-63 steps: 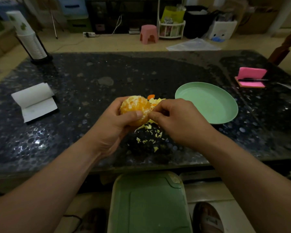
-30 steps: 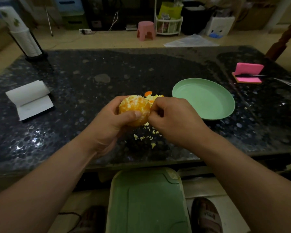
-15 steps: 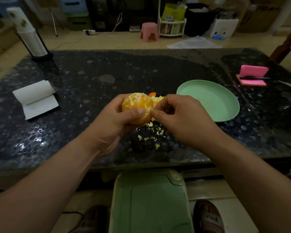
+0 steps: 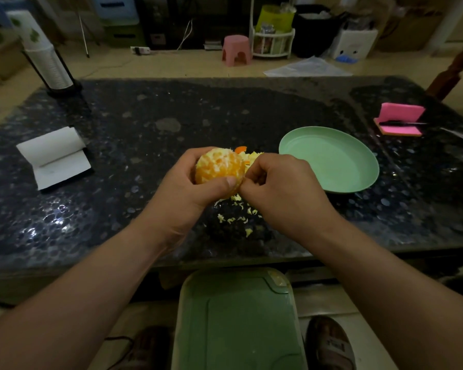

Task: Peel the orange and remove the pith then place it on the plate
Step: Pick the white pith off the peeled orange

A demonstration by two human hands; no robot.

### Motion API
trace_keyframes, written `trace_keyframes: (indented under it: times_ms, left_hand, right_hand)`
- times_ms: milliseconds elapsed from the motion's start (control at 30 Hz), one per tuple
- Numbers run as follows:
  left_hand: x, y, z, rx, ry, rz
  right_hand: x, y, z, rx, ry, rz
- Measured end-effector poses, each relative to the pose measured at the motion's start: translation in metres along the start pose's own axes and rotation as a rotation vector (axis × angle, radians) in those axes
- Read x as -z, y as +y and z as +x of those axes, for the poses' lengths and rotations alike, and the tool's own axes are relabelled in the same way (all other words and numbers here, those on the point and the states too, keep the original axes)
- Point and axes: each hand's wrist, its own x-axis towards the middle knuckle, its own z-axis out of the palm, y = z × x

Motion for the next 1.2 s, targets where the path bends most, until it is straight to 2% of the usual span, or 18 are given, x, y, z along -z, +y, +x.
trace_keyframes:
  times_ms: [267,433,533,667,933,1200]
  left_hand:
    - [0.002,0.003,-0.001,0.044,-0.013,-0.071]
    - [0.005,0.006,0.003,0.156,-0.052,-0.299]
    - [0.008,0.007,0.004,0.165,-0.055,-0.361]
    - [0.011,0.006,0.006,0.141,-0.051,-0.297]
    - [0.003,0.003,0.003,0.078,0.018,-0.108]
    - [0.002,0.005,0.001,0.113,0.004,-0.171]
  right_hand:
    - [-0.002,0.002,0.004,-0.015,0.018,0.028]
    - [0.007,0.005,0.009,-0.079,-0.102,0.248]
    - [0.011,0.006,0.010,-0.072,-0.156,0.307]
    - [0.010,0.006,0.010,-0.052,-0.151,0.294]
    - [0.002,0.005,0.009,-0.001,-0.055,0.059]
    - [-0.002,0.002,0.006,-0.021,-0.031,0.147]
